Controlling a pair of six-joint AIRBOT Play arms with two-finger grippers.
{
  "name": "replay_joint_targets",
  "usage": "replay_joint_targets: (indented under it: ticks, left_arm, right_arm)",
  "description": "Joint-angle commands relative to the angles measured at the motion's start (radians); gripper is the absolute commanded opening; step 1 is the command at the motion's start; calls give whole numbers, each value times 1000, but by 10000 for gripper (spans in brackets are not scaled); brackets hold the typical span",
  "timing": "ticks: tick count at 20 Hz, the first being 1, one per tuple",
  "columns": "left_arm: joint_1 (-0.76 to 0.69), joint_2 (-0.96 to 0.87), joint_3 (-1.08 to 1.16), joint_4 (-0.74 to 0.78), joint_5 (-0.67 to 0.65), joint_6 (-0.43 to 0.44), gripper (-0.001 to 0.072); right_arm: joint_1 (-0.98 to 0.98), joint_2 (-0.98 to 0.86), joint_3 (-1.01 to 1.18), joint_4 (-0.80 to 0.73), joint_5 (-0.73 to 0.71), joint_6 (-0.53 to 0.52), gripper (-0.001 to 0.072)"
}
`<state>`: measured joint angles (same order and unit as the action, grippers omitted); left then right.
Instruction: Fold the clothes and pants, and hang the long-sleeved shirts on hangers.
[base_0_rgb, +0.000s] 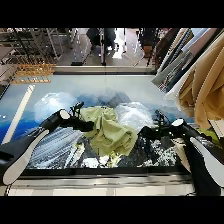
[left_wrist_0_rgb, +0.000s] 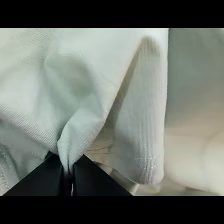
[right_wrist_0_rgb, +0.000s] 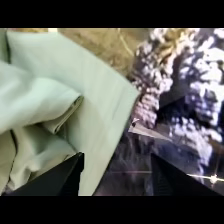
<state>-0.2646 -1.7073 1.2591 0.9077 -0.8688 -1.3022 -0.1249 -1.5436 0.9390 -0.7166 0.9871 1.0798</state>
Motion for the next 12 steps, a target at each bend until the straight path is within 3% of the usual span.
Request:
replay_joint_targets:
  ticks: [1,2,3,4,5,9,12]
  left_arm:
    - [2,18,1,-35,-35,45,14]
    - [6,37,1,-43,-49,54,14]
    - [14,63,1,-45,-61,55,14]
    - [23,91,1,-45,-77,63,13]
    - [40,125,1,-46,-99,77,13]
    - [197,323,1,-62,-208,107,14]
    - [349,494,1,-203,-265,175,13]
  right_arm:
    - [43,-56,39,6,-49,3,423]
    - [73,-73,61,7,-63,6,394]
    - [103,-89,85,5,-79,17,289]
    - [131,-102,113,-3,-98,30,76]
    - [146,-102,141,-27,-101,43,20]
    - [144,23,324,-384,84,186,17]
    - [145,221,487,-480,230,183,17]
